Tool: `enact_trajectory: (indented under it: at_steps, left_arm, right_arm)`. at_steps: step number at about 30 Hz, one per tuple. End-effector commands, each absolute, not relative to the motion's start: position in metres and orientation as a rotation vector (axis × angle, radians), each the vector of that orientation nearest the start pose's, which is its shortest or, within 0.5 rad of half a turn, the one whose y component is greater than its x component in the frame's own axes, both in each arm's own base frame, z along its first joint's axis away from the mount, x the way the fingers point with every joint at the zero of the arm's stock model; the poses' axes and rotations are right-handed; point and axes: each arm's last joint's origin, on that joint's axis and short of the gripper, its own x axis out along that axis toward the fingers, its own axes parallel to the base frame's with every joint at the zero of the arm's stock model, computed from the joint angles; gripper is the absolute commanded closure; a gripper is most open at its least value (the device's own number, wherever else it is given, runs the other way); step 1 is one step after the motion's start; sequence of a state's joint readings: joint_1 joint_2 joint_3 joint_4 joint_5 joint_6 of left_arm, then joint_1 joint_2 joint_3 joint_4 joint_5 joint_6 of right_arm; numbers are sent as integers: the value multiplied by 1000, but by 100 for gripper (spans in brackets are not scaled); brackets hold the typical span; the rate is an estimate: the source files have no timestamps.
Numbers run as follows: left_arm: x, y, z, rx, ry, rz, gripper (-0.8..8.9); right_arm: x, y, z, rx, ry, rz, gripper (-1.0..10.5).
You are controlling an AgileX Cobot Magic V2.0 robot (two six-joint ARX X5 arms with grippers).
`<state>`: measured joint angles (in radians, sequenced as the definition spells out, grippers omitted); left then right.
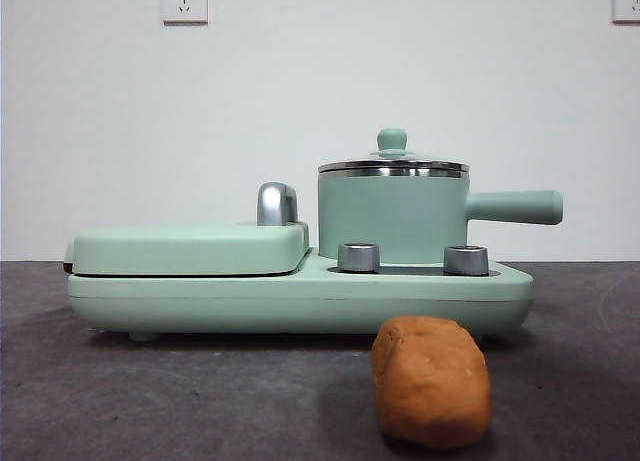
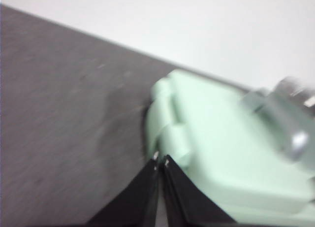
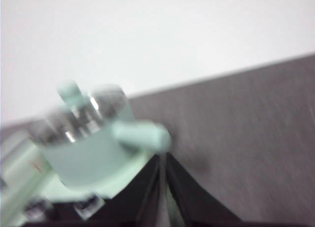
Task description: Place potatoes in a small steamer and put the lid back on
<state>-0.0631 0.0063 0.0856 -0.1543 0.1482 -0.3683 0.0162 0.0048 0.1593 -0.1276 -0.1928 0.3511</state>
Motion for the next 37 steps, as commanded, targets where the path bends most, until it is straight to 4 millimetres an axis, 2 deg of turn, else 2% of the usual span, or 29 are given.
enact_trajectory:
  at_steps: [1,9,13,18,22,28,33,37]
  left_arm:
    - [84,-12,206,-426,30,-256,798]
    - [69,-15,270,-422,-54,-394,798]
    - [70,-17,298,-419,0,-469,795]
    - [81,-22,327,-418,101,-611,795]
    - [93,-26,342,-422,165,-707,794]
    - [116,-31,353,-435,240,-779,775]
    - [133,-36,358,-439,294,-817,642]
    - [148,-44,359,-424,333,-847,615]
  right_arm:
    - [78,8,227,416,-14,244,930]
    - [64,12,284,448,23,399,930]
    - [63,13,305,452,90,435,929]
    - [66,15,325,437,199,504,929]
    - [69,18,335,394,284,583,929]
    - [76,20,343,325,388,664,929]
    - [80,20,347,302,417,665,928]
    - [84,20,347,297,427,664,916]
